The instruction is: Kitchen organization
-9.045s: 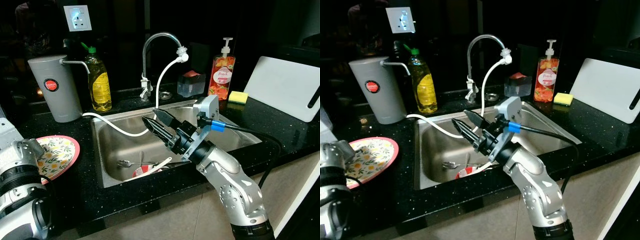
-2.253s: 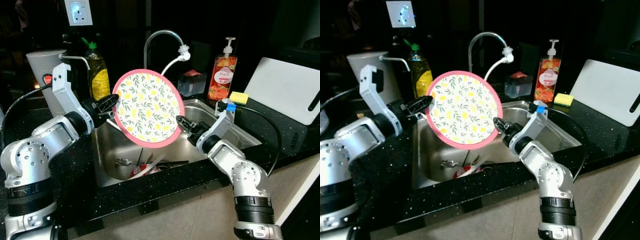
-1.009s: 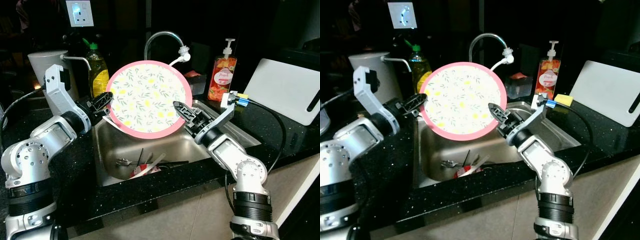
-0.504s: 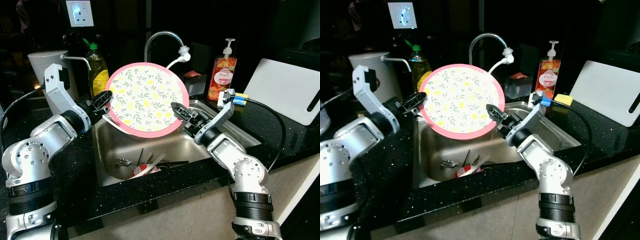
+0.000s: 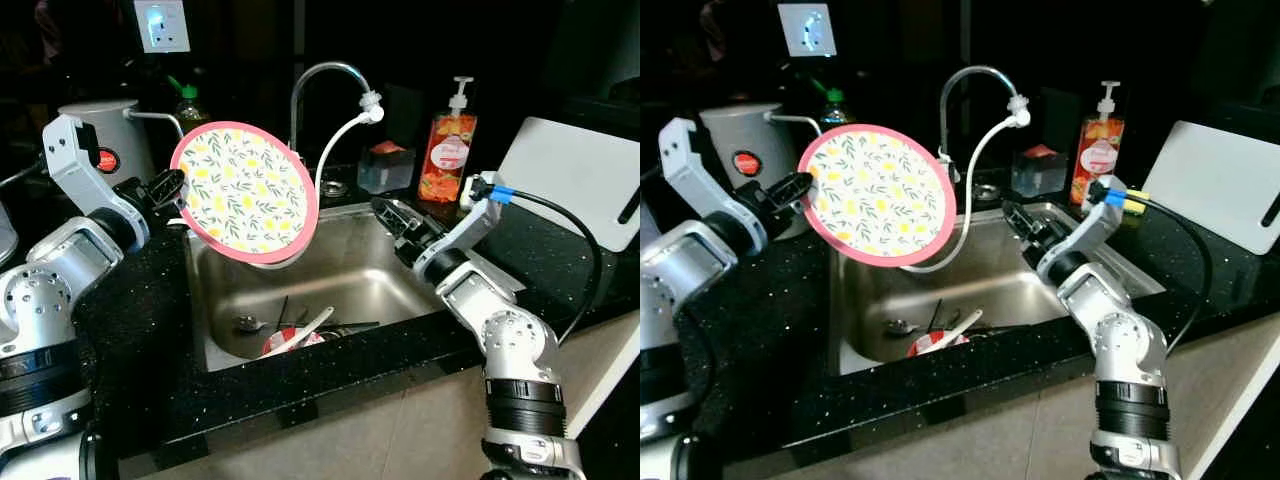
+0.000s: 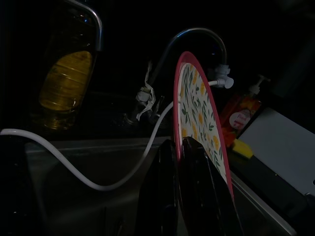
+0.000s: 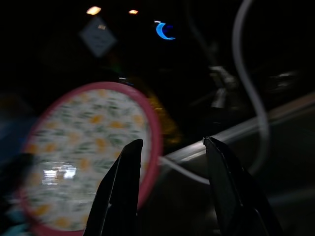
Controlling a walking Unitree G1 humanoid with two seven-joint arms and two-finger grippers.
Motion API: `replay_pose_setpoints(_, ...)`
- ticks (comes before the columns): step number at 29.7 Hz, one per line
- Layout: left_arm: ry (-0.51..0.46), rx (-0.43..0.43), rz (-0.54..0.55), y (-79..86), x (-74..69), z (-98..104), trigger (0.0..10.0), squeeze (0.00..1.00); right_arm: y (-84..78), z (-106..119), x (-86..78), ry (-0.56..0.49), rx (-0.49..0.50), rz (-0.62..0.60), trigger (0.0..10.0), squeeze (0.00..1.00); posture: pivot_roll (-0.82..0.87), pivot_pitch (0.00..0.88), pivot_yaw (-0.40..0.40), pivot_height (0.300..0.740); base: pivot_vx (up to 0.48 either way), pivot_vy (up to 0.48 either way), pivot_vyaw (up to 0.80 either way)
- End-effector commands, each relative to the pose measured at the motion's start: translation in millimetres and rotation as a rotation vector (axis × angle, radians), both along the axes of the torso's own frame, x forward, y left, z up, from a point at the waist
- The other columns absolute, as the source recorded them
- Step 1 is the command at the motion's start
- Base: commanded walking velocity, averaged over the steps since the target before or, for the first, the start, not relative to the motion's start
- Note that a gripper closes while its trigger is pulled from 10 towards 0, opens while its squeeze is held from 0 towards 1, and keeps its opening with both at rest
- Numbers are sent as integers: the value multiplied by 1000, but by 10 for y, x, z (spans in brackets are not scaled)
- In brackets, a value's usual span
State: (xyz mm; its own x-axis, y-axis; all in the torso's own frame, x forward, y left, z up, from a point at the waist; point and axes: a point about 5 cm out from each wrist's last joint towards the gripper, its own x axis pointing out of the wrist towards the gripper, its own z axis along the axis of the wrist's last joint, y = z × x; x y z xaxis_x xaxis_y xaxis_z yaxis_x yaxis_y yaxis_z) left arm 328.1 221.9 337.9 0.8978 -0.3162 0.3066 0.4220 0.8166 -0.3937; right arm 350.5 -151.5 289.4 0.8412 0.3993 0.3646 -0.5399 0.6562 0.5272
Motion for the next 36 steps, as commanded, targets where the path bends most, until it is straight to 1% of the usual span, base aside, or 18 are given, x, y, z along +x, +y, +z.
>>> replay_pose_setpoints(1,-50,7,-11,-28,-41,79,10000,0,80,106,-58,-46,29,81,10000,0,-48,18,-8,740,0,0,0)
replay_pose_setpoints(4,-50,7,-11,-27,-40,79,10000,0,80,105,-57,-46,29,81,10000,0,-48,18,-8,740,0,0,0)
replay_pose_setpoints(5,-52,7,-21,-47,-42,78,10000,0,101,90,-55,-30,34,97,10000,0,-48,17,-9,740,0,0,0)
replay_pose_setpoints(6,-76,18,-89,-157,-77,78,10000,0,214,44,-73,7,94,186,10000,0,-47,13,-11,740,0,0,0)
replay_pose_setpoints(7,-76,18,-89,-157,-77,78,10000,0,214,44,-73,7,94,186,10000,0,-47,13,-11,740,0,0,0)
replay_pose_setpoints(9,-90,30,-139,-241,-109,71,10000,0,302,45,-119,1,140,261,10000,0,-47,13,-10,740,0,0,0)
replay_pose_setpoints(10,-93,30,-150,-259,-116,68,10000,0,323,52,-137,-7,149,280,10000,0,-47,13,-10,740,0,0,0)
replay_pose_setpoints(11,-93,30,-150,-259,-116,68,10000,0,323,52,-137,-7,149,280,10000,0,-47,13,-10,740,0,0,0)
replay_pose_setpoints(12,-104,15,-193,-321,-141,77,10000,0,383,34,-151,0,142,296,10000,0,-46,12,-10,740,0,0,0)
replay_pose_setpoints(15,-110,7,-210,-343,-152,84,10000,0,405,16,-146,11,132,293,10000,0,-46,12,-10,740,0,0,0)
replay_pose_setpoints(17,-130,-9,-255,-386,-191,111,10000,0,443,-28,-134,34,117,292,10000,0,-46,12,-10,740,0,0,0)
replay_pose_setpoints(18,-140,-3,-267,-404,-209,123,10000,0,451,-44,-126,45,112,284,10000,0,-44,15,-10,740,0,0,0)
replay_pose_setpoints(22,-147,6,-270,-418,-224,132,10000,0,438,-50,-111,56,104,261,10000,0,-44,17,-11,740,0,0,0)
replay_pose_setpoints(26,-150,9,-264,-405,-226,131,10000,0,380,-45,-93,65,98,240,10000,0,-45,18,-10,740,0,0,0)
replay_pose_setpoints(29,-157,19,-261,-401,-237,143,10000,0,328,-75,-58,86,78,196,10000,0,-44,20,-11,740,0,0,0)
replay_pose_setpoints(33,-156,19,-259,-397,-240,148,10000,0,310,-85,-44,93,72,180,10000,0,-44,21,-10,740,0,0,0)
replay_pose_setpoints(36,-164,21,-263,-398,-255,163,10000,0,268,-131,-6,124,65,147,10000,0,-44,23,-10,740,0,0,0)
